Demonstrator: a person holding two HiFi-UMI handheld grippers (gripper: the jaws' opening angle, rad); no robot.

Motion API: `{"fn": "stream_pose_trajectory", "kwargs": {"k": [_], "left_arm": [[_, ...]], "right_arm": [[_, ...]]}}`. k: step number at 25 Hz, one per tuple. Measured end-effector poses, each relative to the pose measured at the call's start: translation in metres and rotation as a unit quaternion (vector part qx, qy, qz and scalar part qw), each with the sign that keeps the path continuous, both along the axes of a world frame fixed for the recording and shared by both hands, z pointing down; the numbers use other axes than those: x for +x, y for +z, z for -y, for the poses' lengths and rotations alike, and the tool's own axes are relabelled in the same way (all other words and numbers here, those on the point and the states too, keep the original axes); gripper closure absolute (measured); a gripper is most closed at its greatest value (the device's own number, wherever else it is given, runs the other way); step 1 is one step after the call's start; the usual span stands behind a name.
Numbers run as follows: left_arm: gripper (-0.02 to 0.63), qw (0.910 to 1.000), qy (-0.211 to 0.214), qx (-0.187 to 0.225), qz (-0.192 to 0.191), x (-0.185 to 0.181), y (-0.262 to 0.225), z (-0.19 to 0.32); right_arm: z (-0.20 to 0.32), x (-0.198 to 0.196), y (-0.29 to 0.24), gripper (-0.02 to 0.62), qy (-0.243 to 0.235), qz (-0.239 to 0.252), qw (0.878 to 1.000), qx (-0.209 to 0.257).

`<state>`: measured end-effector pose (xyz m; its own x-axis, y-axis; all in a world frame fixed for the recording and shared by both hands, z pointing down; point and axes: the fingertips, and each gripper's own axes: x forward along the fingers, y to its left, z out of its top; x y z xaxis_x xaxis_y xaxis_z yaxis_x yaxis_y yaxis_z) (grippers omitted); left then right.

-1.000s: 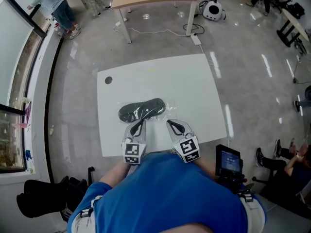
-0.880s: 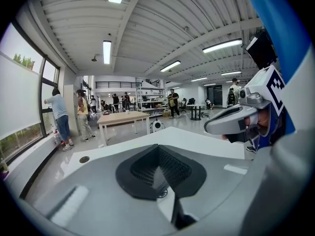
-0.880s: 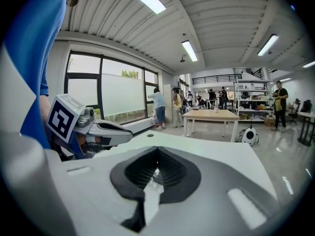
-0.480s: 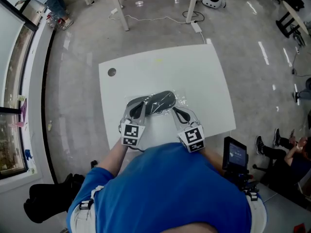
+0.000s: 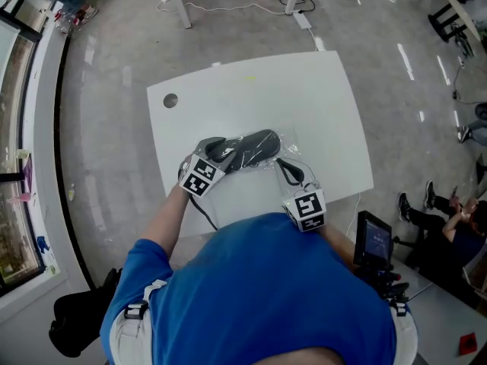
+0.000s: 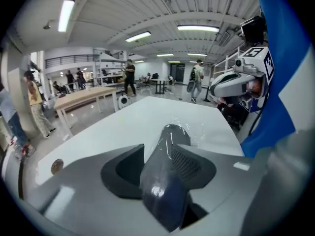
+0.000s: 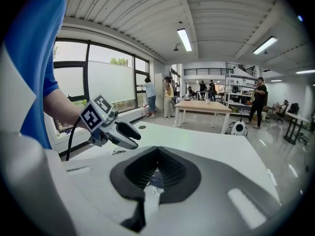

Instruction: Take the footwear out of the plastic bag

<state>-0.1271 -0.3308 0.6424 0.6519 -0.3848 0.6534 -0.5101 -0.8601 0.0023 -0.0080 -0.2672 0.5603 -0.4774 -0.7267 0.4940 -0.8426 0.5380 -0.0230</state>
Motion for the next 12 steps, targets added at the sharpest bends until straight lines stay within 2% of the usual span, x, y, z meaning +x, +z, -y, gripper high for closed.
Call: {"fn": "stream_pose_trajectory", "kwargs": {"k": [3,5,8,12], "left_arm": [[0.363,0.9972,0.066,-0.033,0.013,0.010,0.014,0.005],[0.302,0.9913,0.115,-0.055,0.035,0.015,0.020,0.008],[0.215,0.9743,0.188,-0.099,0.076,0.019,0.039,0.004],[0.151,0.9441,0.261,-0.155,0.129,0.021,0.057,0.000]], "right_arm": [[-0.001,0.003,0.008,0.592,0.011,-0.003,1.000,-0.008],[0.001,0.005,0.010,0.592,0.018,-0.005,1.000,-0.014],[0.000,0.008,0.014,0.592,0.029,-0.008,0.999,-0.021],[0.004,0.023,0.008,0.592,0.047,-0.012,0.999,-0.026]]}}
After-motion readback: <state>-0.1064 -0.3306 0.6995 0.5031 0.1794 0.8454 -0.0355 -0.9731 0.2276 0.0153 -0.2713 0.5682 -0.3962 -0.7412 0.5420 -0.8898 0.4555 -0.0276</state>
